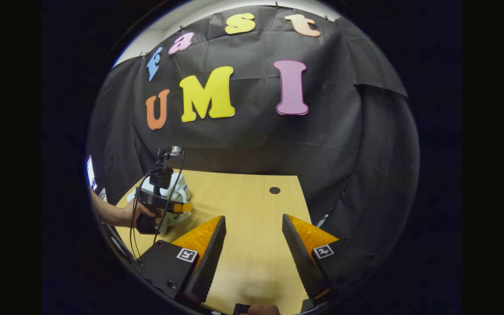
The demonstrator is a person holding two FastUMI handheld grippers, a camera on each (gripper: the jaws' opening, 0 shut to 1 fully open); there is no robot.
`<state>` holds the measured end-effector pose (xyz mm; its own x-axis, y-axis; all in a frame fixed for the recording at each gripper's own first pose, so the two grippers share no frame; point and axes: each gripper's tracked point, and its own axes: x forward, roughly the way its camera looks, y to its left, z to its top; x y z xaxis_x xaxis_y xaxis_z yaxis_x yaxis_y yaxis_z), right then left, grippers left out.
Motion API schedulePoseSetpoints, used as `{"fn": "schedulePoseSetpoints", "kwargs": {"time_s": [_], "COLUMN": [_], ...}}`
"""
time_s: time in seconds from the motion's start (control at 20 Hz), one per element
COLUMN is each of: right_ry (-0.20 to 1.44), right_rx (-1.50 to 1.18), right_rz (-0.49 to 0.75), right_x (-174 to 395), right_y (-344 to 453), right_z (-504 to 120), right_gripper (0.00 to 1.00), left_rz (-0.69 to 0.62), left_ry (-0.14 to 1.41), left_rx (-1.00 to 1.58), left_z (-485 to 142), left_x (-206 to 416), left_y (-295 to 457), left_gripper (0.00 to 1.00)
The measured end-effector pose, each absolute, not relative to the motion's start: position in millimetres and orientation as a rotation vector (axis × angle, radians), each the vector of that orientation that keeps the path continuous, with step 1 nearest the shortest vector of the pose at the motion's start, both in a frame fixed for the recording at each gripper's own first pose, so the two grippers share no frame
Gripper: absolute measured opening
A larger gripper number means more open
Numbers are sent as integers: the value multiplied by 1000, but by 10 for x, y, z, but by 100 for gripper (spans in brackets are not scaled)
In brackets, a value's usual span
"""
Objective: First open the suitcase, pack the skin care products into it, and then close the suitcase.
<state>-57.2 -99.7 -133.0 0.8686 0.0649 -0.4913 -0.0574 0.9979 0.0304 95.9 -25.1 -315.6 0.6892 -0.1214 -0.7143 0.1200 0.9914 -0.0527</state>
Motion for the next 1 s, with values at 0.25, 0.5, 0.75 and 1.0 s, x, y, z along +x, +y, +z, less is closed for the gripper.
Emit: {"fn": "schedulePoseSetpoints", "kwargs": {"time_s": [0.25, 0.5, 0.75, 1.0], "right_ry": [472, 282, 150, 101], "right_rx": [75, 36, 20, 37], "right_rz": [79, 95, 72, 42], "right_x": [-340, 59, 221, 231], "right_y": [-809, -365, -136, -49], "right_z": [-1207, -603, -181, -35], "right_gripper": [72, 77, 77, 77], "left_rz": [-115, -103, -75, -40], "left_ry": [660, 306, 110, 45], "left_rx": [-11, 22, -23, -63], "left_z": [-2525, -902, -93, 114], "left_x": [796, 533, 378, 242], "left_y": [-341, -229, -85, 56], "left_gripper": [89, 94, 93, 94]}}
